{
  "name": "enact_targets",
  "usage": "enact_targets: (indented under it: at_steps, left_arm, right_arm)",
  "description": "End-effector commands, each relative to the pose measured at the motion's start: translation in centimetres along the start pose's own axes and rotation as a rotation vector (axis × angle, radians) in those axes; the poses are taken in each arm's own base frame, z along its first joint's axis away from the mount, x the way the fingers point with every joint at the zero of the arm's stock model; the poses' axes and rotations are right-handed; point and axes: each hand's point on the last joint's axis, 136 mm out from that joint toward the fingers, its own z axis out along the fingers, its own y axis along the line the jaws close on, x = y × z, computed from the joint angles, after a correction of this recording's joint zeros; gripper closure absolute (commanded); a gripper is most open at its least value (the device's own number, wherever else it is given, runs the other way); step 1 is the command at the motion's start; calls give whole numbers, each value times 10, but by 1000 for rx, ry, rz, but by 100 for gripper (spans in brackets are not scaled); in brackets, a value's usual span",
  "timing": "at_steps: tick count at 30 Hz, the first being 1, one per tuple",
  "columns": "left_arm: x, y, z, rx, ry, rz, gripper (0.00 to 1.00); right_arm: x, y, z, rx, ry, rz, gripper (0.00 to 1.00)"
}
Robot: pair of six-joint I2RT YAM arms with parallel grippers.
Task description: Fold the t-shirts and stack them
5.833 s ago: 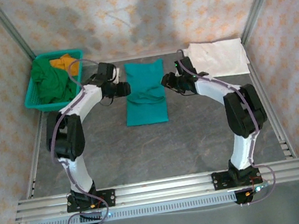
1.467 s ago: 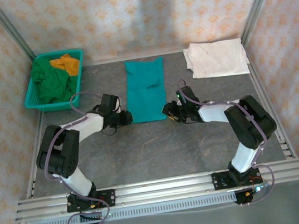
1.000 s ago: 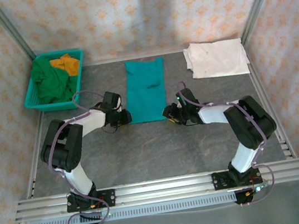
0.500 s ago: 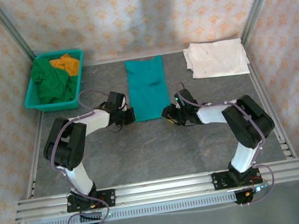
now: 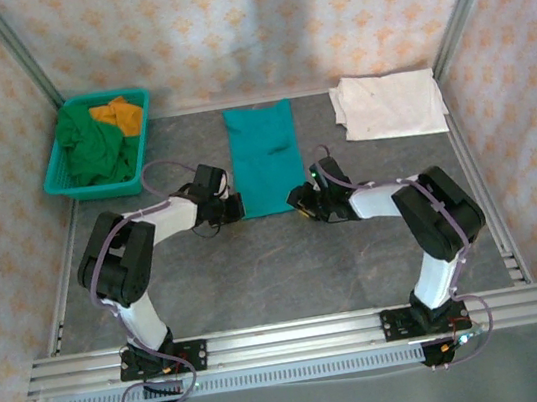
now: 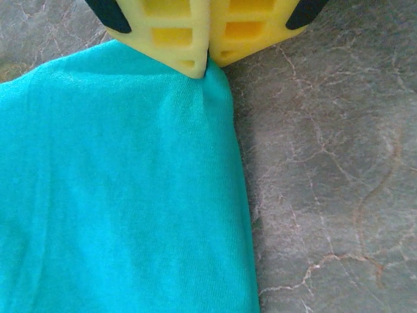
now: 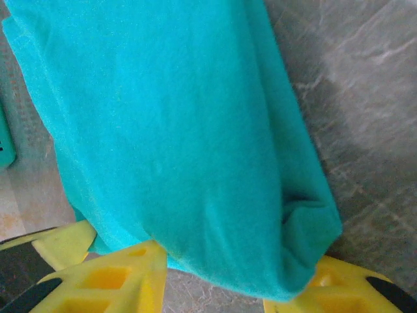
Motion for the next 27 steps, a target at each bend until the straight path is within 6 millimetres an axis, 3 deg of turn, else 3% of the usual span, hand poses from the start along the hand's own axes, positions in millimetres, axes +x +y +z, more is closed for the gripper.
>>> enact_targets:
  at_steps: [1, 11, 27]
  left_arm:
    - [-7, 2, -14, -13, -48, -2, 100]
    - [-9, -2, -30, -1, -70, -3, 100]
    - [-7, -1, -25, 7, -65, -5, 100]
  right_arm:
    - [-20, 4, -8, -20, -71, 23, 58]
    - [-27, -3, -7, -15, -97, 70, 58]
    - [-32, -20, 2, -29, -133, 206, 58]
